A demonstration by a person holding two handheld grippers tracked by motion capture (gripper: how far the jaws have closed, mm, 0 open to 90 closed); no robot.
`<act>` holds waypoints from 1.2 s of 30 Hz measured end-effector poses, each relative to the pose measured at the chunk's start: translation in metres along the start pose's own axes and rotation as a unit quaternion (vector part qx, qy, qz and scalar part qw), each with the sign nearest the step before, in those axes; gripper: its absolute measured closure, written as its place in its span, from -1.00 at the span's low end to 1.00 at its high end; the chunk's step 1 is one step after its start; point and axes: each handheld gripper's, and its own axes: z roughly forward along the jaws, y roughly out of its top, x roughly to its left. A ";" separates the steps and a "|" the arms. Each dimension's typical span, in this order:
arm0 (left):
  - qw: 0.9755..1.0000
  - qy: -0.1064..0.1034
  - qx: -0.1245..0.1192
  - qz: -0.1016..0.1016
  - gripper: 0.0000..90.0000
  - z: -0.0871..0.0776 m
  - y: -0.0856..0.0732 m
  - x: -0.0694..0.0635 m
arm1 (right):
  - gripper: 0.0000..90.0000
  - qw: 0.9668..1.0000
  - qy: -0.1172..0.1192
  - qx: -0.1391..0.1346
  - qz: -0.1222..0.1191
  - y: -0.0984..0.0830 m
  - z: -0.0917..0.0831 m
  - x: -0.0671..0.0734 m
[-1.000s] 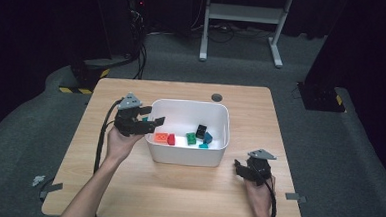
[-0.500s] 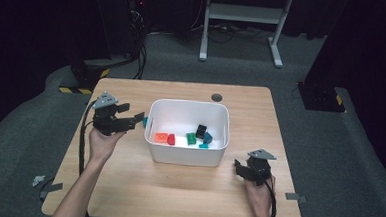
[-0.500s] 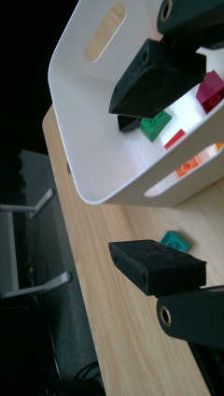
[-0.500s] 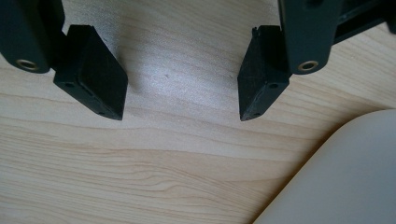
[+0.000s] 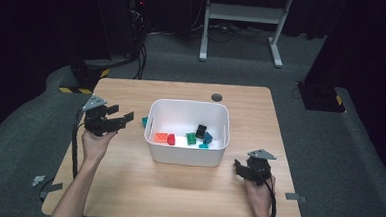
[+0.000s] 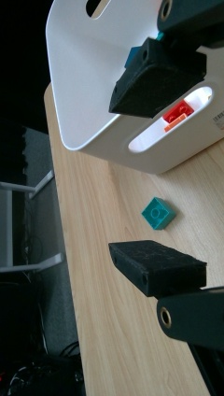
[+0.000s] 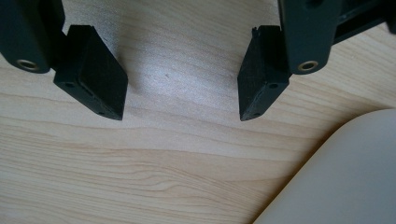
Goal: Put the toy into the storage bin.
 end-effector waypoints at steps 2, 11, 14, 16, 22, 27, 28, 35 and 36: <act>1.000 0.006 0.003 0.003 -0.40 0.001 -0.002 0.001 | -0.26 1.000 0.000 0.000 0.000 0.000 0.000 0.000; 1.000 0.009 0.021 -0.001 -0.47 0.011 -0.010 0.007 | -0.26 1.000 0.000 0.000 0.000 0.000 0.000 0.000; 1.000 0.014 0.025 0.006 -0.48 0.015 -0.012 0.007 | -0.26 1.000 0.000 0.000 0.000 0.000 0.000 0.000; 1.000 0.013 0.027 0.003 -0.48 0.018 -0.014 0.008 | -0.26 1.000 0.000 0.000 0.000 0.000 0.000 0.000; 0.999 0.015 0.033 -0.003 -0.50 0.026 -0.019 0.011 | -0.26 1.000 0.000 0.000 -0.001 0.000 0.000 0.000; 0.999 0.018 0.043 0.000 -0.51 0.037 -0.022 0.011 | -0.26 1.000 0.000 0.000 0.000 0.000 0.000 0.000; 0.999 0.020 0.045 0.000 -0.51 0.040 -0.022 0.011 | -0.26 1.000 0.000 0.000 0.000 0.000 0.000 0.000; 0.998 0.031 0.053 -0.001 -0.50 0.052 -0.027 0.015 | -0.26 1.000 0.000 0.000 0.000 0.000 0.000 0.000; 0.998 0.032 0.056 -0.001 -0.50 0.055 -0.029 0.016 | -0.26 1.000 0.000 0.000 -0.001 0.000 0.000 0.000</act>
